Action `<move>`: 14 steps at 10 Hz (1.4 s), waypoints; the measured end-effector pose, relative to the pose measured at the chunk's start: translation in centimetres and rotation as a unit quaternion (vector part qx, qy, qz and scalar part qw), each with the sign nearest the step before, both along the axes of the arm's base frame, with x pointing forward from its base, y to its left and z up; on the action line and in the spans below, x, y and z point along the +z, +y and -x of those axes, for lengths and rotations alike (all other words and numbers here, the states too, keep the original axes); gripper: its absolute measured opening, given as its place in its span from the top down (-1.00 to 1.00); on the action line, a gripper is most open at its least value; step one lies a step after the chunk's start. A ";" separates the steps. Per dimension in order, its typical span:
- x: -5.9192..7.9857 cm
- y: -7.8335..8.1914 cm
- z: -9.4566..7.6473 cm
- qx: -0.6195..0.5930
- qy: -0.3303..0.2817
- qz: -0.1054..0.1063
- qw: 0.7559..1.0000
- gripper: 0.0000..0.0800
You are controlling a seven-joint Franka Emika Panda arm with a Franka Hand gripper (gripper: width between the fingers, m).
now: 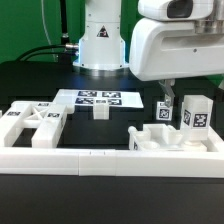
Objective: Assemble chair
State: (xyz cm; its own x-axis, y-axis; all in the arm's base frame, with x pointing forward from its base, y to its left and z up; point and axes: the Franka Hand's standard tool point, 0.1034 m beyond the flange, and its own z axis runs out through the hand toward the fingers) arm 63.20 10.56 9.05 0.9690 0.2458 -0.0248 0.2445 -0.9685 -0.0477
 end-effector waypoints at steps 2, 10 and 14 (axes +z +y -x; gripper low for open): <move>-0.2 0.0 -0.2 0.008 -0.004 -0.001 1.000 0.00; -0.3 0.0 -0.2 -0.003 -0.004 -0.004 1.000 0.29; -0.4 0.7 -0.2 -0.266 0.013 -0.020 0.964 0.28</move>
Offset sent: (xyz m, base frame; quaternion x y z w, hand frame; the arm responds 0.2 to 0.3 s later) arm 0.0086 -0.0055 0.0013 -0.0249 0.0069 -0.1045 0.9942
